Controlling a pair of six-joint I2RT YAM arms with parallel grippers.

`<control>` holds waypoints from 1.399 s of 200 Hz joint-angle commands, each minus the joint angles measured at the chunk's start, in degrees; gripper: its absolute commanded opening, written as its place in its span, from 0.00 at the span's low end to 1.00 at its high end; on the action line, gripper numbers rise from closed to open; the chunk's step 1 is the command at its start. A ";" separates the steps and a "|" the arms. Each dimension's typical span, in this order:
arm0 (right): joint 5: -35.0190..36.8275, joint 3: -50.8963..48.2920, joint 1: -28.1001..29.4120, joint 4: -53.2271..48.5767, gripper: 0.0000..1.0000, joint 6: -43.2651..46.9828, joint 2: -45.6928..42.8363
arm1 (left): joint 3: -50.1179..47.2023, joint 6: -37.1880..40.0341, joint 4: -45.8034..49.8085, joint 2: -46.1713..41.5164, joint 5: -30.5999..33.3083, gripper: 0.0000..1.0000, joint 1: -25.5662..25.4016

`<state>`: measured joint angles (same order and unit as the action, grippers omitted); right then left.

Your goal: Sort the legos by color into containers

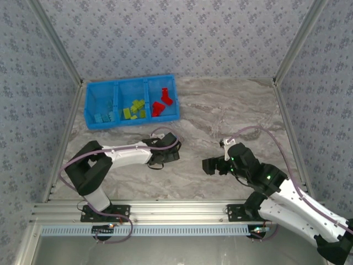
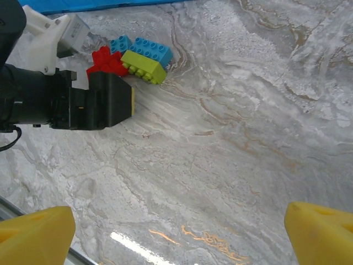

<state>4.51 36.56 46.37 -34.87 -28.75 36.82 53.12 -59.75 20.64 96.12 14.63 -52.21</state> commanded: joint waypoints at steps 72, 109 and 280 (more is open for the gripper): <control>-4.57 -0.30 -0.03 2.15 1.00 -0.63 1.04 | 4.32 1.23 0.36 5.65 -0.46 0.56 -0.18; -11.72 -4.45 0.24 9.42 1.00 1.08 2.36 | 1.90 5.07 -0.43 0.23 -1.95 0.34 -0.28; -5.92 -5.03 -0.07 6.64 1.00 0.60 -2.06 | 34.29 29.18 3.55 5.82 1.70 0.26 47.35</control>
<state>-2.13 31.29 46.41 -25.87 -27.88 35.59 80.16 -31.51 21.71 94.00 21.98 -7.75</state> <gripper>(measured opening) 0.999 0.290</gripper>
